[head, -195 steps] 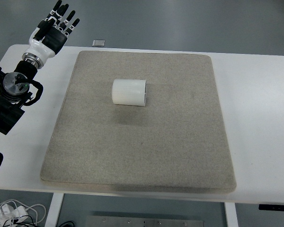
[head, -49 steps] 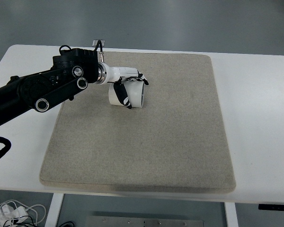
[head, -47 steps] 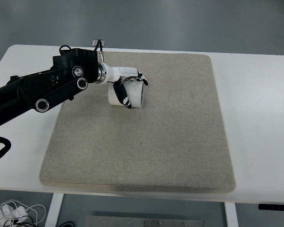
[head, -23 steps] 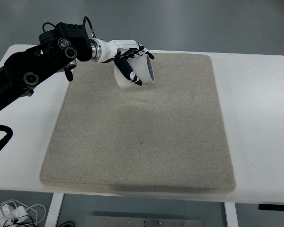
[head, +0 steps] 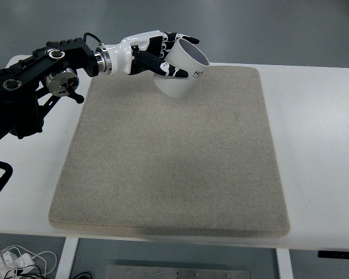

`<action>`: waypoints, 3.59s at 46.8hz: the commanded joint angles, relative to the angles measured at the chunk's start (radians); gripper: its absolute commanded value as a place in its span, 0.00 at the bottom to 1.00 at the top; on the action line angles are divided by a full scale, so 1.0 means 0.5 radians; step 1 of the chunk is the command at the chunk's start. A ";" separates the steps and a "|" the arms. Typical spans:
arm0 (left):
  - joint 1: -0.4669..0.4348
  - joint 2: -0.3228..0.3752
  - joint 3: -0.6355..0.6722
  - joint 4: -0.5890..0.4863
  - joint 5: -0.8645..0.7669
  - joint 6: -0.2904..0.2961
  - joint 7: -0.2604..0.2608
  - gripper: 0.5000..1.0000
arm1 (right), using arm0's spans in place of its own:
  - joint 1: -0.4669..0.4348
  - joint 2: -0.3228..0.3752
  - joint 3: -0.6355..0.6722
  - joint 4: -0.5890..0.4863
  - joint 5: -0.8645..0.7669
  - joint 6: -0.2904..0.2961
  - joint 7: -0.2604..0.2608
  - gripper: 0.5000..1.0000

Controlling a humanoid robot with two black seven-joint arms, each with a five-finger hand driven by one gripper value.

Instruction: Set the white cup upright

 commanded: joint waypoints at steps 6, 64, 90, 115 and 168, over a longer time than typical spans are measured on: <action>0.170 -0.043 -0.143 0.033 -0.017 -0.068 -0.284 0.08 | 0.000 0.000 0.000 0.000 0.000 0.000 0.000 0.90; 0.502 -0.237 0.010 0.404 0.330 0.275 -1.187 0.08 | 0.000 0.000 0.000 0.000 0.000 0.000 0.000 0.90; 0.634 -0.237 0.013 0.389 0.324 0.266 -1.187 0.90 | 0.000 0.000 0.000 0.000 0.000 0.000 0.000 0.90; 0.634 -0.231 0.007 0.346 0.318 0.257 -1.187 0.98 | 0.000 0.000 0.000 0.000 0.000 0.000 0.000 0.90; 0.569 -0.194 -0.137 0.180 0.302 0.186 -1.187 0.98 | 0.000 0.000 0.000 0.000 0.000 0.000 0.000 0.90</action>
